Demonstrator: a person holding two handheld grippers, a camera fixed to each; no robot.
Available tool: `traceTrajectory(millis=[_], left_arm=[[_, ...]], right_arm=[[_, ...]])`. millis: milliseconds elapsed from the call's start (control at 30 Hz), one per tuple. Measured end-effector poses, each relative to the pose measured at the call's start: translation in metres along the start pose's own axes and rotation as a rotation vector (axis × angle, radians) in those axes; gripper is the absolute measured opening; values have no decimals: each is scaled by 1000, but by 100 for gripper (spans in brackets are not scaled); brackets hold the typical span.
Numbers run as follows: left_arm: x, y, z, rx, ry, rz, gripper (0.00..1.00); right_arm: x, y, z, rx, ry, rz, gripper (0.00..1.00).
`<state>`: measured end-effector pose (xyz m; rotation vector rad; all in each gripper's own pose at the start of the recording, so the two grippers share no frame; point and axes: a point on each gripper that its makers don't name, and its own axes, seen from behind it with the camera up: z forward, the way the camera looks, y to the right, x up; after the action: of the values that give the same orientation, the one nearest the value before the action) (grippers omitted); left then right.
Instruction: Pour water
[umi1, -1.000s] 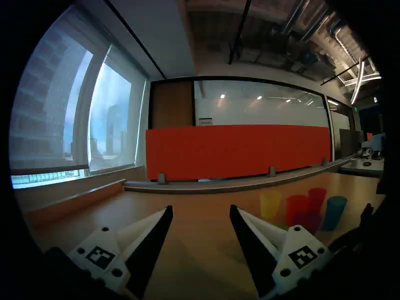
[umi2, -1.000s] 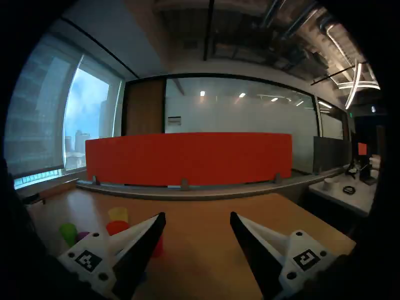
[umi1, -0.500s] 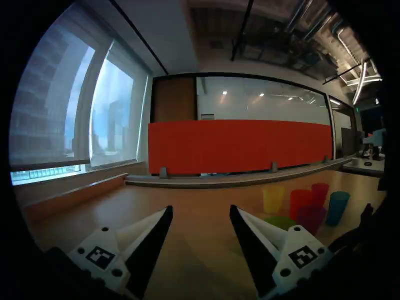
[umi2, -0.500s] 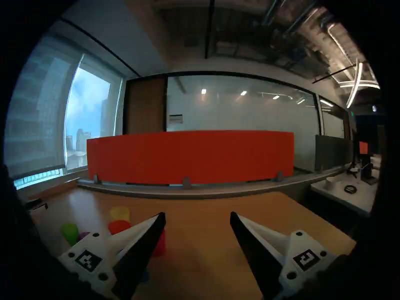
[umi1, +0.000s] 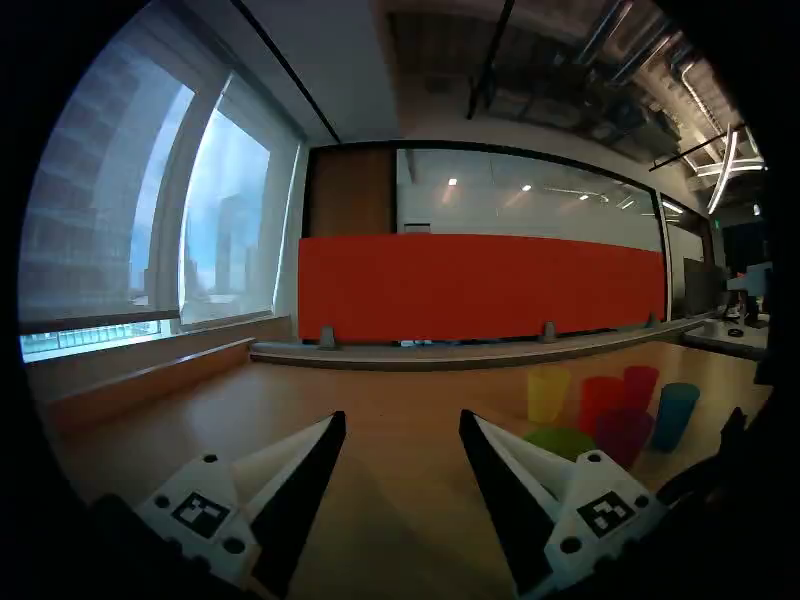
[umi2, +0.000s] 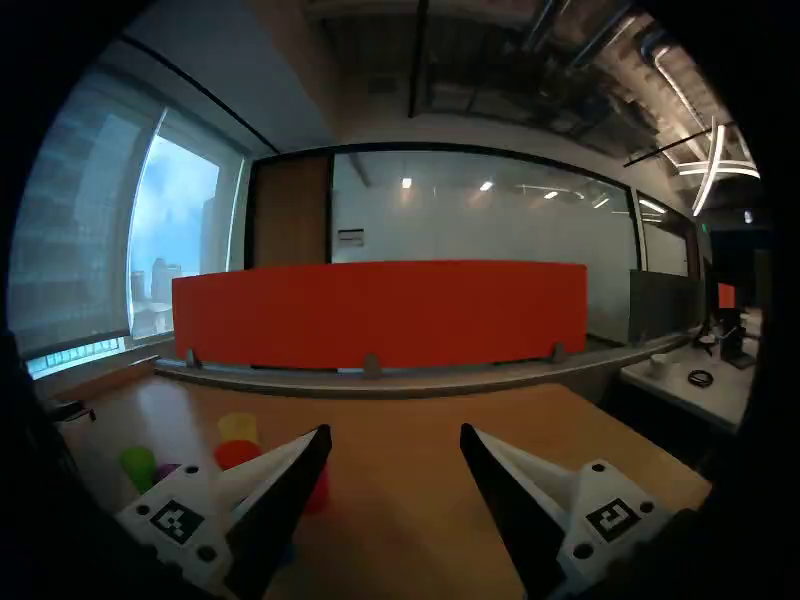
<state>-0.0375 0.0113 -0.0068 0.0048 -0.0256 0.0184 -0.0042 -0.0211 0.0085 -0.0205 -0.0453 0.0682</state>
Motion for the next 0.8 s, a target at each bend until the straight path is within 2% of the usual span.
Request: traceTrajectory(millis=[467,800], left_arm=[[-1,2,0,-5,-3,0,84],[-1,1,0,-5,-3,2,84]], right_arm=[[0,2,-2,-1,5,0,100],[-6,13,-9,-29,46,-26,100]])
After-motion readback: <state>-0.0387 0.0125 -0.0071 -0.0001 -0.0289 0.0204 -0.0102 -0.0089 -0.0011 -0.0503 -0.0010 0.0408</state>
